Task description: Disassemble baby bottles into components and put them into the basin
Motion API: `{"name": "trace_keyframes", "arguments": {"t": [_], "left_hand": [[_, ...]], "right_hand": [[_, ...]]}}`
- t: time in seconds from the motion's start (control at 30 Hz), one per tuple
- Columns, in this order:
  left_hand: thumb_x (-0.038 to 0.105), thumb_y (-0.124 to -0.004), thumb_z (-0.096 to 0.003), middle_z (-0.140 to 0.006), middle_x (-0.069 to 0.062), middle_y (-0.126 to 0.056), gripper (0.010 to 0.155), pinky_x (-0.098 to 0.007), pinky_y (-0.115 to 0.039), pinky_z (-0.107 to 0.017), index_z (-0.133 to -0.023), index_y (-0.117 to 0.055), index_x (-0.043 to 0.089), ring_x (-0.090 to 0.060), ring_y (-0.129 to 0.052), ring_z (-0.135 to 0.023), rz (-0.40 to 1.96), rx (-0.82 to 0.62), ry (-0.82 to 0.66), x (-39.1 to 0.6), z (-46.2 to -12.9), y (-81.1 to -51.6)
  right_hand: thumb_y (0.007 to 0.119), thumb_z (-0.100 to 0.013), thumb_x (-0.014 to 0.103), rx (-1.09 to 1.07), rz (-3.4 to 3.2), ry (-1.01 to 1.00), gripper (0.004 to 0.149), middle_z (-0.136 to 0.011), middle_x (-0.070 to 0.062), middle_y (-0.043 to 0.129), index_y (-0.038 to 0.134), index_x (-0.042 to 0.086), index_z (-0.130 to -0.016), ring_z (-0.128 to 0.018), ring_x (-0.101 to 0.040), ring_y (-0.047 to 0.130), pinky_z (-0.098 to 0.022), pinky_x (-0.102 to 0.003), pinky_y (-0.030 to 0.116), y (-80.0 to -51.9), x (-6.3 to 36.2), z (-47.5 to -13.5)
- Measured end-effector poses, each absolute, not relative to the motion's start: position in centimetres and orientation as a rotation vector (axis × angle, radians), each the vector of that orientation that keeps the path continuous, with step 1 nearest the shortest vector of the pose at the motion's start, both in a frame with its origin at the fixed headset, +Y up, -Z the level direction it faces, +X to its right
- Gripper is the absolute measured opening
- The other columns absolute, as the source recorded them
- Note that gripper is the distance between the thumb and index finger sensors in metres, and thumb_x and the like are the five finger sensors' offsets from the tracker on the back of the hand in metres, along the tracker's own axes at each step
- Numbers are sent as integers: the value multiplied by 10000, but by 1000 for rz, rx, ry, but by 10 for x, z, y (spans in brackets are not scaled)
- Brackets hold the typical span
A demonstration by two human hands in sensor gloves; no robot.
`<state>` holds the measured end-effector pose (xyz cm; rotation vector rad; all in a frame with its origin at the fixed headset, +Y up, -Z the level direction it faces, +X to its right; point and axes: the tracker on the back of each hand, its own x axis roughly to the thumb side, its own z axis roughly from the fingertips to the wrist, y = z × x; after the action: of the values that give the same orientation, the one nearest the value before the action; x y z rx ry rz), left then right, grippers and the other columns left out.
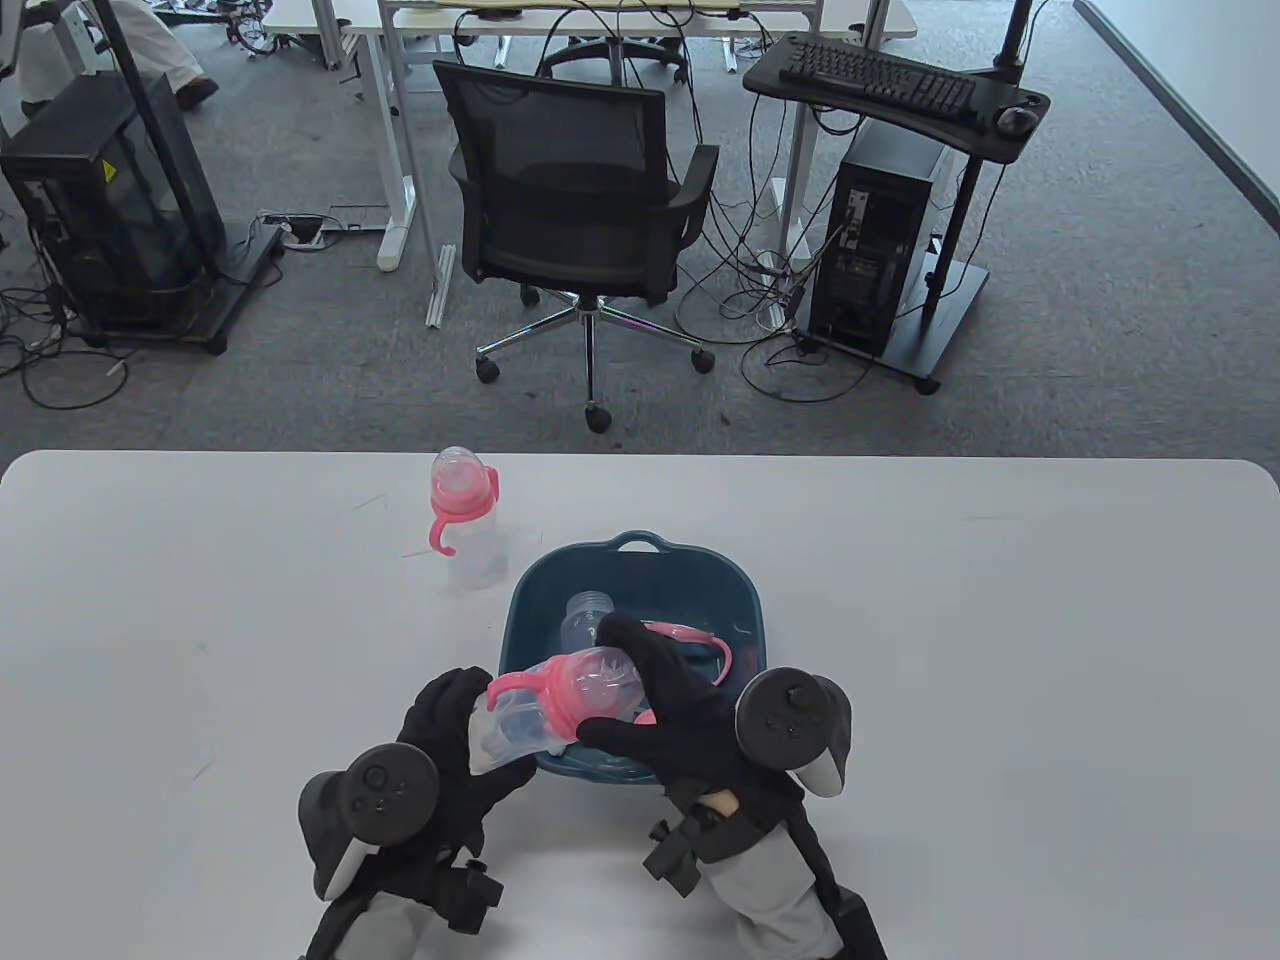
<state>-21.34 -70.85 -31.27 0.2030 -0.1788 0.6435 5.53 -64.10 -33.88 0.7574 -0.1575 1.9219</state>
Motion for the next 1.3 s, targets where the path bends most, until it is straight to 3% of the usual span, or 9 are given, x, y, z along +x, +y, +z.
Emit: {"name": "trace_keyframes", "arguments": {"t": [0.1, 0.57, 0.7, 0.83, 0.97, 1.3], "left_hand": [[492, -968, -377, -1079, -14, -395, 922, -546, -528, -779, -1058, -371, 321, -316, -686, -979, 629, 176, -175, -211, -315, -710], [493, -973, -371, -1086, -8, -409, 925, -552, -546, -763, -1059, -377, 325, -309, -702, -988, 727, 205, -59, -239, -317, -715], [493, -993, -355, -1087, -21, -447, 921, -558, -567, -750, -1047, -418, 296, -322, -696, -1032, 748, 212, -28, -244, -317, -717], [499, -1006, -339, -1070, -14, -490, 920, -525, -634, -717, -1036, -441, 291, -313, -758, -989, 757, 198, -34, -244, -318, -718], [480, -1002, -353, -1076, -4, -455, 916, -526, -605, -731, -1043, -422, 317, -316, -714, -996, 771, 199, -61, -243, -318, -716], [479, -988, -365, -1082, -5, -440, 912, -541, -579, -742, -1052, -409, 324, -320, -693, -1007, 764, 203, -81, -240, -318, -715]], "right_hand": [[912, -485, 302, 729, 1945, -236, 829, -1107, -215, 527, 408, 131, -1121, -922, -475, 690, -677, -611, 582, -642, 56, -339], [919, -473, 366, 605, 1989, -464, 833, -1084, -216, 572, 441, 127, -1112, -886, -454, 750, -645, -605, 630, -627, 89, -336], [915, -479, 375, 533, 2123, -395, 825, -1098, -244, 459, 452, 128, -1116, -877, -455, 749, -642, -613, 622, -635, 96, -342], [917, -477, 373, 484, 2266, -369, 827, -1073, -216, 521, 453, 109, -1110, -883, -464, 720, -636, -632, 599, -648, 95, -349], [916, -481, 360, 452, 2459, -323, 846, -1075, -219, 556, 409, 152, -1125, -893, -488, 702, -635, -656, 580, -662, 91, -355], [917, -472, 348, 395, 2747, -177, 785, -1088, -203, 599, 499, 167, -1111, -941, -507, 640, -658, -693, 504, -693, 81, -366]]}}
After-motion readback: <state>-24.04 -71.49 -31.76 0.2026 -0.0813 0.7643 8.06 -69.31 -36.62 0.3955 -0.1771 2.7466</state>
